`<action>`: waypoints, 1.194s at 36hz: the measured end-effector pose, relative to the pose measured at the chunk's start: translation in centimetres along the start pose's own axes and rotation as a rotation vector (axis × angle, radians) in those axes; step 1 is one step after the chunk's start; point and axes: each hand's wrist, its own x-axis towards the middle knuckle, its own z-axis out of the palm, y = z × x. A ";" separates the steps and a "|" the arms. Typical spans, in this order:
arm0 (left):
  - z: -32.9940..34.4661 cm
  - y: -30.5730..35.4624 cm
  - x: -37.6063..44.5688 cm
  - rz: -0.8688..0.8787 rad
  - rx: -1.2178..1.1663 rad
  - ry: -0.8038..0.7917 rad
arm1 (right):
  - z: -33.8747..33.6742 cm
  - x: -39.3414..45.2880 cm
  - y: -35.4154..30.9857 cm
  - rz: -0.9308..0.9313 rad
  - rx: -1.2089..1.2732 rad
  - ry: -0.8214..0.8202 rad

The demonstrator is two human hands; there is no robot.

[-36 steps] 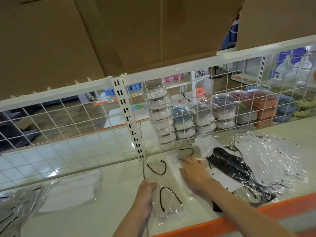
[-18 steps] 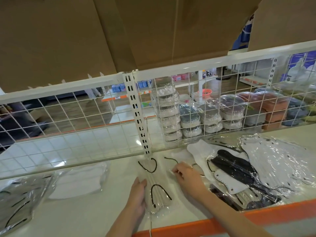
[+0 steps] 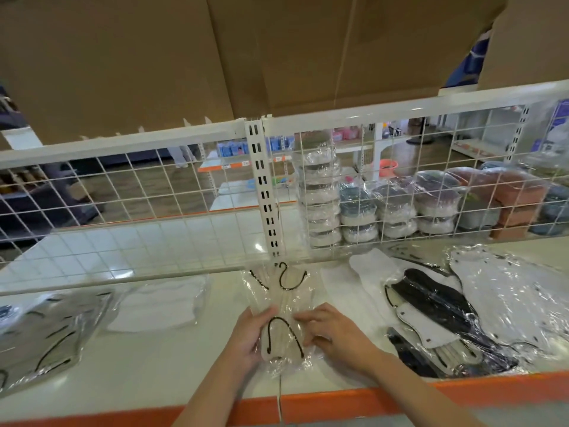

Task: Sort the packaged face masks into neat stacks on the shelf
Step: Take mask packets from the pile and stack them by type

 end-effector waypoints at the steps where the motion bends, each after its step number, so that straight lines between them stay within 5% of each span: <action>1: -0.1 0.0 0.0 0.032 0.040 0.007 | -0.1 -0.1 0.0 0.027 0.013 0.026; 6: 0.0 0.5 0.0 0.159 0.104 -0.038 | -0.7 0.0 -0.3 0.326 0.359 0.289; 9: 0.3 1.1 -0.2 0.237 0.157 -0.060 | -1.6 0.6 -1.0 0.427 0.701 0.222; 12: 0.2 1.1 -0.1 0.295 0.207 -0.078 | -2.1 1.0 -1.5 0.349 0.600 0.178; 16: 1.2 1.3 -1.0 0.313 0.185 -0.104 | -2.0 1.1 -1.5 0.291 0.412 0.314; 25: 1.6 1.0 -1.2 0.501 0.237 0.006 | -2.0 0.8 -1.9 0.256 0.417 0.279; 33: 1.8 2.2 -0.8 0.358 -0.291 0.019 | -0.9 0.7 -1.5 0.549 1.104 0.165; 38: 0.0 2.4 -1.0 0.429 -0.247 0.046 | -1.9 1.1 -1.9 0.488 0.952 0.292; 43: -4.5 2.3 -0.6 0.580 0.128 0.182 | -3.6 0.7 -0.6 0.482 0.631 0.324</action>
